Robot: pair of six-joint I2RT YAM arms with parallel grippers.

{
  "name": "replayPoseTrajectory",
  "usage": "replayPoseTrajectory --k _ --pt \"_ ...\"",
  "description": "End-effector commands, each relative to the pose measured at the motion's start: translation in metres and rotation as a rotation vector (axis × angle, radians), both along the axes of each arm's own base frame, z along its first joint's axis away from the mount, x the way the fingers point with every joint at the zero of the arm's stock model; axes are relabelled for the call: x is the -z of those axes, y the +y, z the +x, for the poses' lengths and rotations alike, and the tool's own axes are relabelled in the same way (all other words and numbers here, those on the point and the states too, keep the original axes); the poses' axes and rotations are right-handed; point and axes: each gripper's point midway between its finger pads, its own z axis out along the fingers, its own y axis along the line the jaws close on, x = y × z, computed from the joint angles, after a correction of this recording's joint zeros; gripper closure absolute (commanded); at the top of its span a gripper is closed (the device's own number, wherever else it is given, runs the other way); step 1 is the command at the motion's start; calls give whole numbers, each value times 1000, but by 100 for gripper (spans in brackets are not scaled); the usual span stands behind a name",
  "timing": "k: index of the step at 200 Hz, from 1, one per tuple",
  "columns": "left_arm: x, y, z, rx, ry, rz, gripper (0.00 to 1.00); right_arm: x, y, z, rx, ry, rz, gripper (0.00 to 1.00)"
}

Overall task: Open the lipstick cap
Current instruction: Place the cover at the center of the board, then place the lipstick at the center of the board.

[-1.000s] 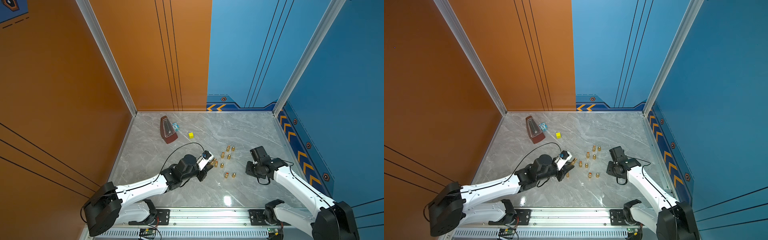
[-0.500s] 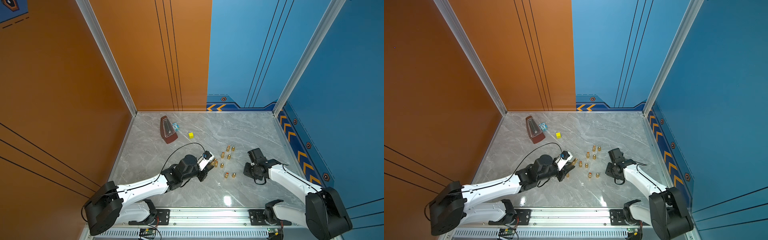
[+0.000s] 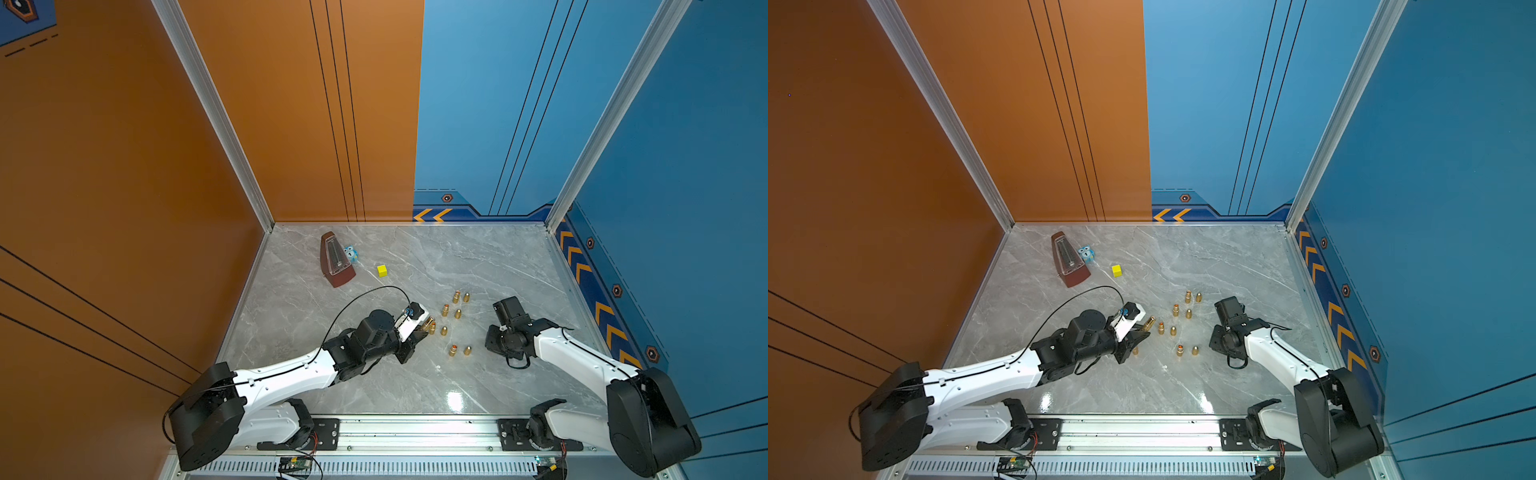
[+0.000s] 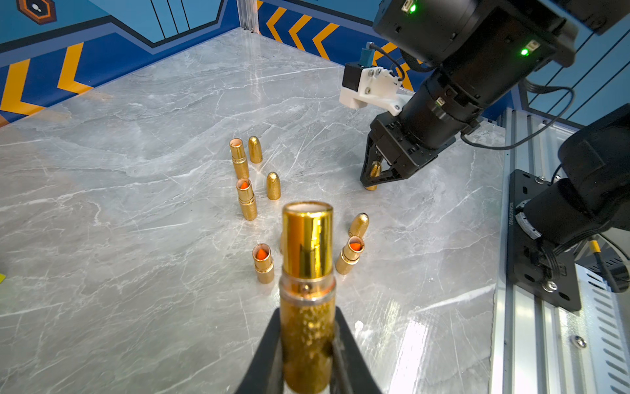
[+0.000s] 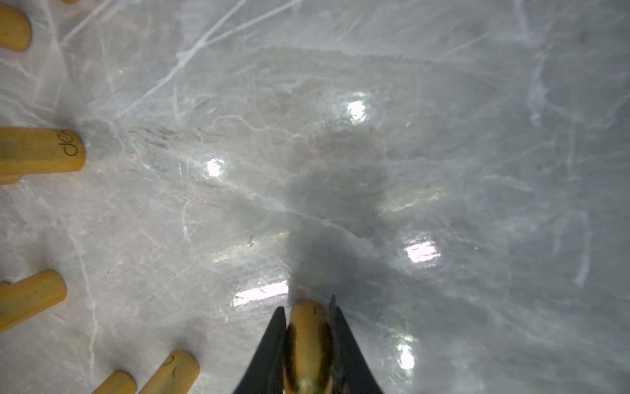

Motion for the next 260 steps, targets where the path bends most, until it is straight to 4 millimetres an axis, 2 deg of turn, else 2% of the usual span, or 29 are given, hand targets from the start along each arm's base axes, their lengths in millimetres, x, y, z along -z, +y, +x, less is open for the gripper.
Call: replayPoseTrajectory --k 1,48,98,131,157,188,222,260 --pt "-10 -5 2 -5 -24 -18 100 10 -6 -11 15 37 -46 76" --pt "-11 -6 2 -1 -23 -22 100 5 -5 -9 10 30 -47 67" --pt "-9 -10 2 15 -22 -14 100 -46 1 -4 -51 -60 -15 50" --pt "-11 -18 4 29 -22 -11 100 -93 40 -4 -200 -129 186 47" --pt "-12 -26 5 39 -28 -5 100 -136 82 -12 -356 -162 407 44" --pt "-13 -34 5 52 -33 -7 100 -174 110 -21 -477 -210 535 41" --pt "-12 -40 5 62 -34 -1 100 -197 137 -30 -571 -249 617 39" --pt "-14 -45 2 74 -41 -2 100 -198 155 -26 -603 -266 587 40"
